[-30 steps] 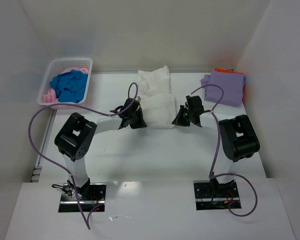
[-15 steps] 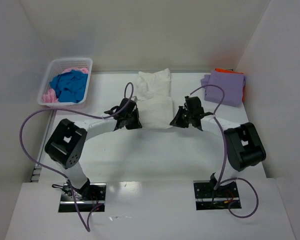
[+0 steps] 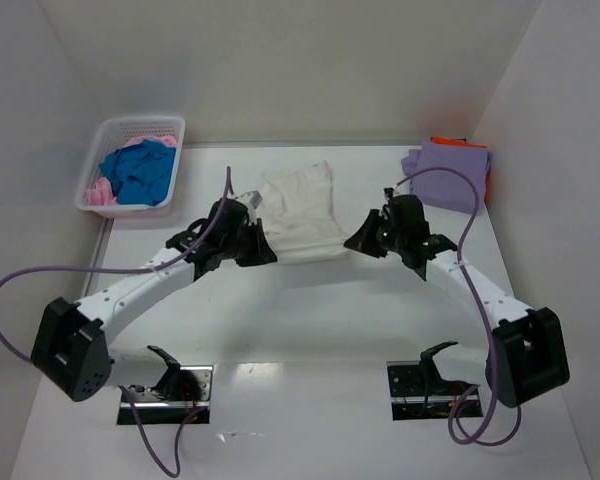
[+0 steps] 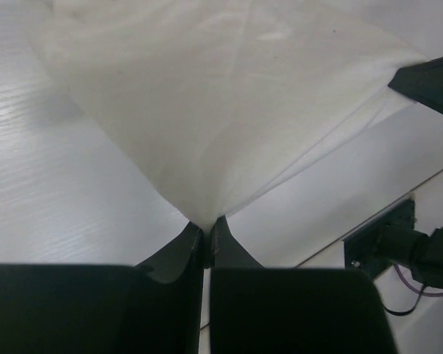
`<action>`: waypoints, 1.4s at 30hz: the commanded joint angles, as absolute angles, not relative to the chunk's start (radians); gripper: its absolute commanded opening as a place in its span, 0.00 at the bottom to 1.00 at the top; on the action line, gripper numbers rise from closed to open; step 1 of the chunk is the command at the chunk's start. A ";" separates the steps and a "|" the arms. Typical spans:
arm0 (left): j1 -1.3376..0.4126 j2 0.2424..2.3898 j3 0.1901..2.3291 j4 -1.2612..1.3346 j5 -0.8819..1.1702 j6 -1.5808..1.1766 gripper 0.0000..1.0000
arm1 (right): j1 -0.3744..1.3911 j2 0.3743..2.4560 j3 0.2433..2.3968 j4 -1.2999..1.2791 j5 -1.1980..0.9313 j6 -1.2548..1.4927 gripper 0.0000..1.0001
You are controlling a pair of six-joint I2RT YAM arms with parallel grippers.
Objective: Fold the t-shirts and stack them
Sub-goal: Grab one side of the 2/3 rectangular tshirt with both arms, then fold the long partially folded tshirt into a neat square
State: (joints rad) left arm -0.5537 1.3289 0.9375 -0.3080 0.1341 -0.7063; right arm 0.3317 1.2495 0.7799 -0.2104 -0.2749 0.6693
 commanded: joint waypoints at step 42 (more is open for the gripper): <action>-0.173 2.060 1.718 -0.330 0.411 -0.520 0.48 | 0.255 2.163 1.799 -0.204 -0.244 0.538 0.08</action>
State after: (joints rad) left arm -0.1959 2.0487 1.6417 -0.3599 0.3527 -0.5610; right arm 0.2790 2.1407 1.7077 -0.2604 -0.2665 0.5552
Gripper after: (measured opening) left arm 0.449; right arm 0.068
